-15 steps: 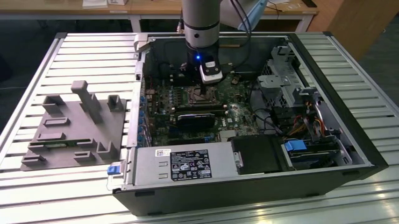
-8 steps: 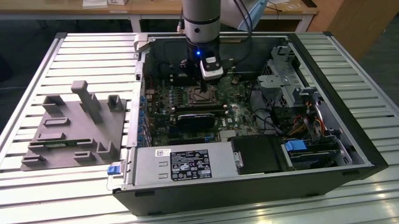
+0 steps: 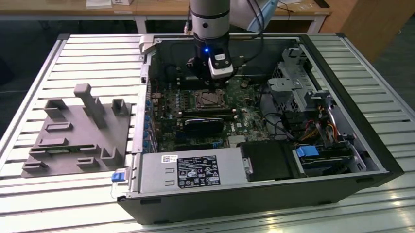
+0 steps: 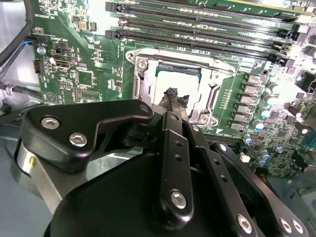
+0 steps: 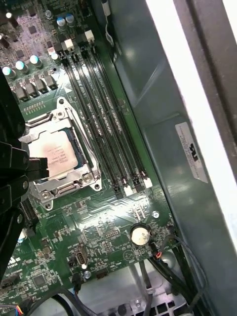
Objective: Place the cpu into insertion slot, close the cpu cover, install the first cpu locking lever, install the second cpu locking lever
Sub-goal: 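Install the first cpu locking lever, then install the second cpu locking lever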
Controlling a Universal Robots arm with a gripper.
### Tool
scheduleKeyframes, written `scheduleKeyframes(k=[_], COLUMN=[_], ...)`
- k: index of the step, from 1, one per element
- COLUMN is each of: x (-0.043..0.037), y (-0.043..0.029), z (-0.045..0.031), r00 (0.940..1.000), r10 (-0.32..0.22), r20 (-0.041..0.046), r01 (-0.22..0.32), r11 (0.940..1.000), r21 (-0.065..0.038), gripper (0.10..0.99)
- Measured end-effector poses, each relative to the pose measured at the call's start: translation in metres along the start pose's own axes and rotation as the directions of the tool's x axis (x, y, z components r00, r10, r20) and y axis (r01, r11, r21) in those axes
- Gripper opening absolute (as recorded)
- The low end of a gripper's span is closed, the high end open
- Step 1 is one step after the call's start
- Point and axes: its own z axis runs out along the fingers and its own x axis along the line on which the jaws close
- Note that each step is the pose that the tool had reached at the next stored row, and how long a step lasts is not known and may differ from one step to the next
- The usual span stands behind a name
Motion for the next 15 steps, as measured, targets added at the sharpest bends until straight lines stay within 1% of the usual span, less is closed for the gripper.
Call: scheduleKeyframes(k=[10, 15], x=[0.0, -0.0017], y=[-0.0002, -0.0039], z=[-0.0001, -0.0001], r00=[1.0, 1.0], r10=[0.0, 0.0], r20=[0.0002, 0.0002], r01=[0.0, 0.0], r11=[1.0, 1.0], r21=[0.001, 0.001], gripper=[0.102, 0.102])
